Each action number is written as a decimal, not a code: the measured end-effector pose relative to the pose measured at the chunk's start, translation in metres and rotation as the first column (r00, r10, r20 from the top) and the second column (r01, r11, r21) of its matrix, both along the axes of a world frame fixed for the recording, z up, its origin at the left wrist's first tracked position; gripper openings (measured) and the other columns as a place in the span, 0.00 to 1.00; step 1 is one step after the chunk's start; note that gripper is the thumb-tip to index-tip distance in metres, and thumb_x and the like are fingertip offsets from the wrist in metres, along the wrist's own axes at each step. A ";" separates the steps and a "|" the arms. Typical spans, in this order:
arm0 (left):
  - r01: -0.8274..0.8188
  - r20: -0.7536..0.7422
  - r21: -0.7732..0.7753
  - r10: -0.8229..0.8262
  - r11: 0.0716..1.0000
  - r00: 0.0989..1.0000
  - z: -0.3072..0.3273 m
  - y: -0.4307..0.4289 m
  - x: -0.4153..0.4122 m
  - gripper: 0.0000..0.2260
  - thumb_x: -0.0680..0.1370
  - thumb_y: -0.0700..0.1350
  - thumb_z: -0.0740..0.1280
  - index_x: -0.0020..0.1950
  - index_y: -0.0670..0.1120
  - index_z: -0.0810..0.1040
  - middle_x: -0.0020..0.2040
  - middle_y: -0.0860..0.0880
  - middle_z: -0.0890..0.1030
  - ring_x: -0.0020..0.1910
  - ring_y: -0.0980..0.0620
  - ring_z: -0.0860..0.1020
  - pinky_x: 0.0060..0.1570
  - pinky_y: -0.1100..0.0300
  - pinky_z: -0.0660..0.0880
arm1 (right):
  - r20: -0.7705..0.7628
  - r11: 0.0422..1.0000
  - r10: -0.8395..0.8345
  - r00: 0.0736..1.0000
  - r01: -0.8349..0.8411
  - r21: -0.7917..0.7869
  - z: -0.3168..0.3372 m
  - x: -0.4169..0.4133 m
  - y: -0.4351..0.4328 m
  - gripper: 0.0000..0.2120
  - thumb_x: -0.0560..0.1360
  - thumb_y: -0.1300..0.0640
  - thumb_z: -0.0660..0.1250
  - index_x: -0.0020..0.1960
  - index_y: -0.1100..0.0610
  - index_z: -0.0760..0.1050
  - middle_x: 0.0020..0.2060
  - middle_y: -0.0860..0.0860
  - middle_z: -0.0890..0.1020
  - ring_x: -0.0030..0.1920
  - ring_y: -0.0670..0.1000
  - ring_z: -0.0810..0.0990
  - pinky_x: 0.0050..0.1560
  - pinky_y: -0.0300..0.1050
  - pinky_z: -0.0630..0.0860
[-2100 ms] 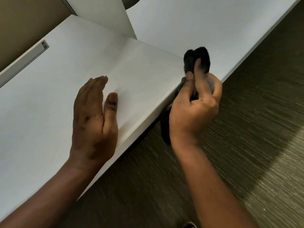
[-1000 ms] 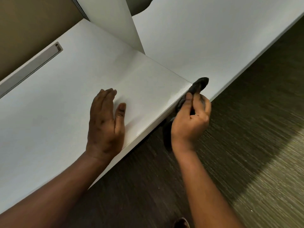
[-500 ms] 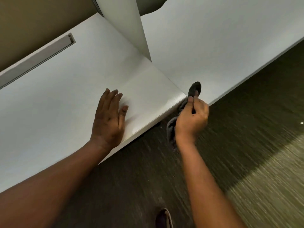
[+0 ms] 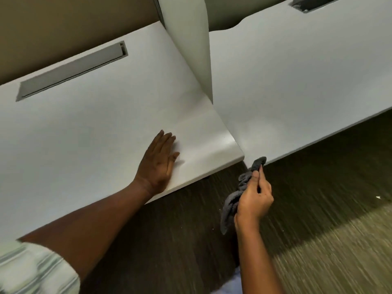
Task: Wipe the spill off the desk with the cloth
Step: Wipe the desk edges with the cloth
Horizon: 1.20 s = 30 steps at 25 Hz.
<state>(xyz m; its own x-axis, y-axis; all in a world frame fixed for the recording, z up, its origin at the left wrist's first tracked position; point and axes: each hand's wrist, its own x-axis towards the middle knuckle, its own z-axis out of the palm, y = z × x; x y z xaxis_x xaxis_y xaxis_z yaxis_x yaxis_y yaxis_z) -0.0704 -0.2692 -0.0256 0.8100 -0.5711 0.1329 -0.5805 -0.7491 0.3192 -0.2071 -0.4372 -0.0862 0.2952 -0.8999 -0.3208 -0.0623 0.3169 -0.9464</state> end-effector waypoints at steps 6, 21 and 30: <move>-0.057 0.042 -0.058 0.060 0.997 0.997 0.005 0.002 -0.004 0.21 0.80 0.49 0.55 0.66 0.38 0.71 0.68 0.39 0.73 0.72 0.41 0.64 0.72 0.48 0.63 | -0.181 0.977 0.190 0.965 -0.204 -0.066 -0.015 -0.023 -0.004 0.14 0.80 0.62 0.63 0.64 0.61 0.76 0.53 0.56 0.77 0.50 0.47 0.76 0.47 0.26 0.70; -0.798 -0.006 -0.230 0.820 0.556 0.573 0.016 -0.001 -0.048 0.13 0.81 0.40 0.57 0.60 0.35 0.74 0.60 0.36 0.78 0.64 0.37 0.73 0.70 0.43 0.65 | -0.166 0.753 0.632 0.757 -0.651 -0.096 0.041 0.038 -0.122 0.13 0.81 0.61 0.61 0.63 0.58 0.76 0.47 0.47 0.77 0.44 0.26 0.76 0.43 0.19 0.69; -0.833 0.104 -0.282 0.878 0.476 0.466 0.036 -0.099 -0.106 0.10 0.79 0.38 0.55 0.51 0.37 0.76 0.43 0.38 0.80 0.43 0.39 0.76 0.44 0.50 0.72 | -0.116 0.612 0.790 0.602 -0.785 0.097 0.057 0.057 -0.158 0.13 0.82 0.55 0.59 0.64 0.53 0.77 0.50 0.49 0.82 0.50 0.44 0.81 0.57 0.40 0.77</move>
<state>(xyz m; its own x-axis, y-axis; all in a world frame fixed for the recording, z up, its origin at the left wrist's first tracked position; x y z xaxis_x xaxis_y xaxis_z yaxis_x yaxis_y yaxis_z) -0.1760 -0.3681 0.0100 0.8141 0.4459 0.3720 0.2586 -0.8520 0.4553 -0.1498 -0.5955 -0.0290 0.8367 -0.3281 -0.4386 -0.4261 0.1134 -0.8976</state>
